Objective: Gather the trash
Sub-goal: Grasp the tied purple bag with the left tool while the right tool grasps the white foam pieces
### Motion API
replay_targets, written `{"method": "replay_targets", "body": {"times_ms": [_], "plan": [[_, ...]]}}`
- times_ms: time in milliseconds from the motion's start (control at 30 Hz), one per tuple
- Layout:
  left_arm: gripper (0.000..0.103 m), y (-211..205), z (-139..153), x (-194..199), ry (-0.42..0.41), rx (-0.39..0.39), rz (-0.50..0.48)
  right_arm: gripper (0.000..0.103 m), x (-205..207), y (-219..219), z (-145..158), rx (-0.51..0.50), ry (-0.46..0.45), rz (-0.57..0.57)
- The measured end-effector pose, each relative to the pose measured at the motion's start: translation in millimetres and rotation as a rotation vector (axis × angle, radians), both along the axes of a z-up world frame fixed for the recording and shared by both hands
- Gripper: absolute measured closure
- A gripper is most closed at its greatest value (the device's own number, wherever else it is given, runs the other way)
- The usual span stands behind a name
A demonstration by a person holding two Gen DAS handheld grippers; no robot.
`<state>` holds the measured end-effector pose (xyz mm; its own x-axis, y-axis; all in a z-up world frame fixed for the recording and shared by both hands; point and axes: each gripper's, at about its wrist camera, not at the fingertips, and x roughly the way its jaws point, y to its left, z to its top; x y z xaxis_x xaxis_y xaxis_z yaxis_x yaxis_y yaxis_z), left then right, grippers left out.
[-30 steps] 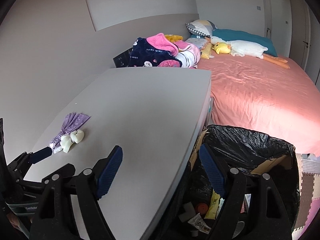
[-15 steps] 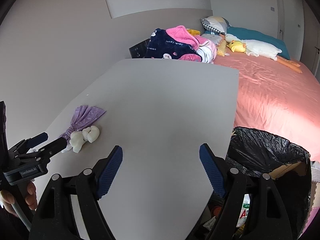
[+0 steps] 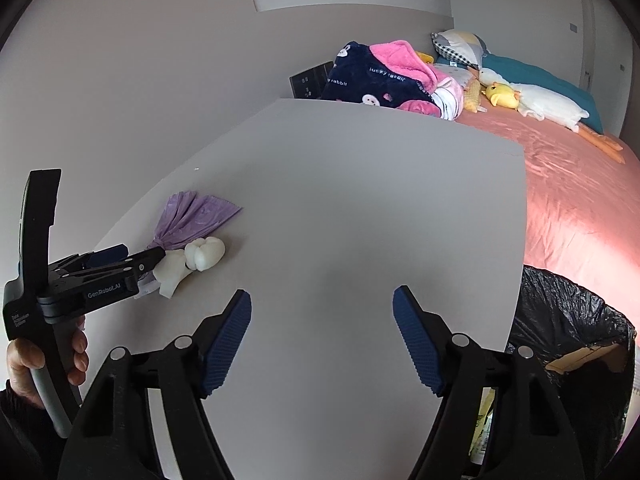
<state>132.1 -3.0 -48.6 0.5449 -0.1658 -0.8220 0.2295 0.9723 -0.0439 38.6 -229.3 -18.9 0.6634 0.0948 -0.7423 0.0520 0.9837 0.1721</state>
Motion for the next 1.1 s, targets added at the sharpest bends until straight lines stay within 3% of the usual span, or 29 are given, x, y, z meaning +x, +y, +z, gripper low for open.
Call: {"method": "replay_targets", "body": {"times_ms": [200,433,533,600,633,867,1100], "plan": [[0.044,7,-2,7,0.013,-0.050,-0.009,0.033,7,10,-3,0.002,0.009,0.025],[0.050,21,-9,13,0.050,-0.072,0.042,0.033,18,29,-3,0.014,0.004,0.064],[0.058,20,-10,12,0.030,-0.032,0.044,0.033,23,38,-3,0.027,0.005,0.083],[0.074,22,-9,12,0.030,-0.039,0.052,0.033,26,43,-4,0.028,0.008,0.093],[0.076,24,-8,13,0.030,-0.043,0.056,0.033,29,46,-5,0.033,0.012,0.099],[0.077,43,5,12,-0.014,-0.016,0.107,0.033,47,68,-15,0.111,0.070,0.133],[0.078,57,4,16,0.017,-0.051,0.152,0.033,71,96,-32,0.146,0.132,0.138]]}}
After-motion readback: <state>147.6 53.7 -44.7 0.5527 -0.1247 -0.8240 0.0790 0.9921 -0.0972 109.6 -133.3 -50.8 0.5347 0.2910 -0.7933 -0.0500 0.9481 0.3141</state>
